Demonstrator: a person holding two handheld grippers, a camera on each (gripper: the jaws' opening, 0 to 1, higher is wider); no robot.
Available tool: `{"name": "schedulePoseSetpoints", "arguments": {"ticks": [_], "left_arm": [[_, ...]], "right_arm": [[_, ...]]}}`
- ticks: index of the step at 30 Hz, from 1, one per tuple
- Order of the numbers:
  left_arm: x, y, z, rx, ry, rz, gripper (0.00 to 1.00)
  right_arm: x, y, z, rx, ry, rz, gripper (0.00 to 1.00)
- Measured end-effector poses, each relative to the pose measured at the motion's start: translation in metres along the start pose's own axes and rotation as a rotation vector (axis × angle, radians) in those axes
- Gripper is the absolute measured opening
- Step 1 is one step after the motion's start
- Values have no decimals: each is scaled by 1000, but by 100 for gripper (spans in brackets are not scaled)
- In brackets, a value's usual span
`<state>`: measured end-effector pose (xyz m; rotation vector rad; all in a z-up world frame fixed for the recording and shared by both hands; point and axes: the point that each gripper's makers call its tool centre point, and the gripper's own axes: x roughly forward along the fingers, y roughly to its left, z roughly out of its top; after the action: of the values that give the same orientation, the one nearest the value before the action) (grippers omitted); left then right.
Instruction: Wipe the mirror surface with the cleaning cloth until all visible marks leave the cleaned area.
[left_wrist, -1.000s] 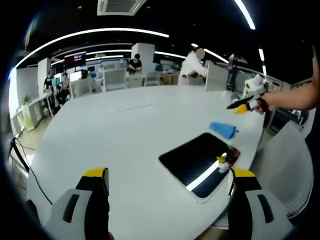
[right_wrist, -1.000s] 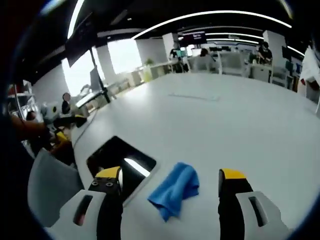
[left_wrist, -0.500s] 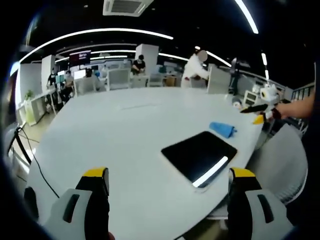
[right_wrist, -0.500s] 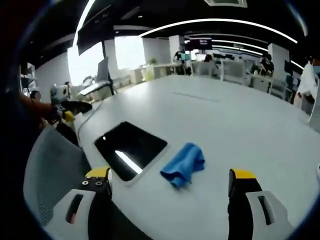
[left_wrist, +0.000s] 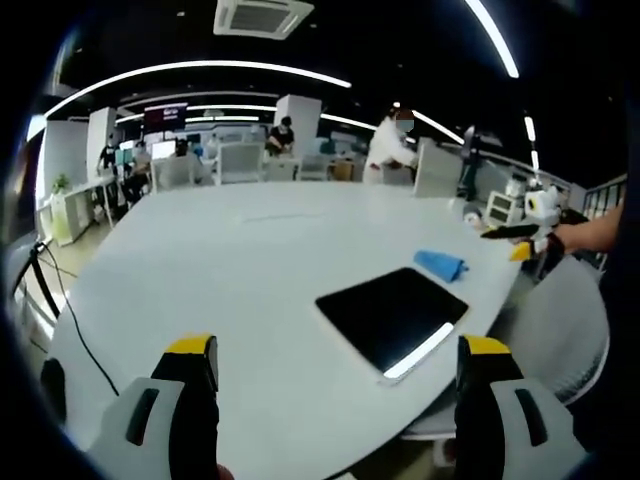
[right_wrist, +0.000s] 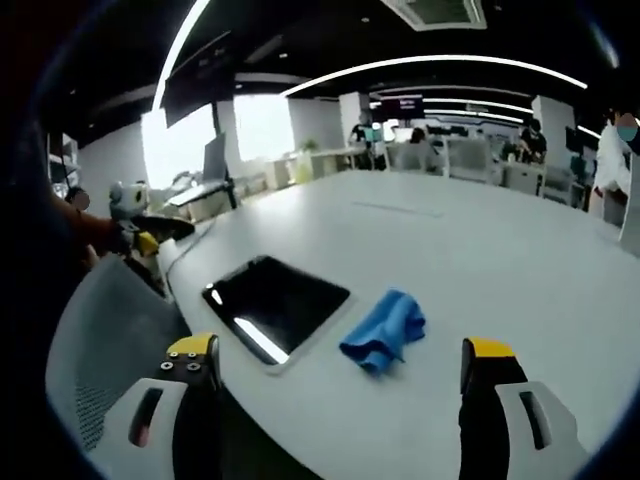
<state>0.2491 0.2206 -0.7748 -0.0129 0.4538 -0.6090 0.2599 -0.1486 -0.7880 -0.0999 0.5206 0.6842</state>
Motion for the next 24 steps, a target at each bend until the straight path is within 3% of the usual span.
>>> {"name": "schedulePoseSetpoints", "arguments": {"ticks": [6, 24], "left_arm": [[1, 1, 0, 5, 4, 4, 100], [4, -1, -1, 20, 33, -8, 100]], "right_arm": [[-1, 1, -2, -23, 13, -5, 100], [-5, -7, -8, 29, 36, -34, 100]]}}
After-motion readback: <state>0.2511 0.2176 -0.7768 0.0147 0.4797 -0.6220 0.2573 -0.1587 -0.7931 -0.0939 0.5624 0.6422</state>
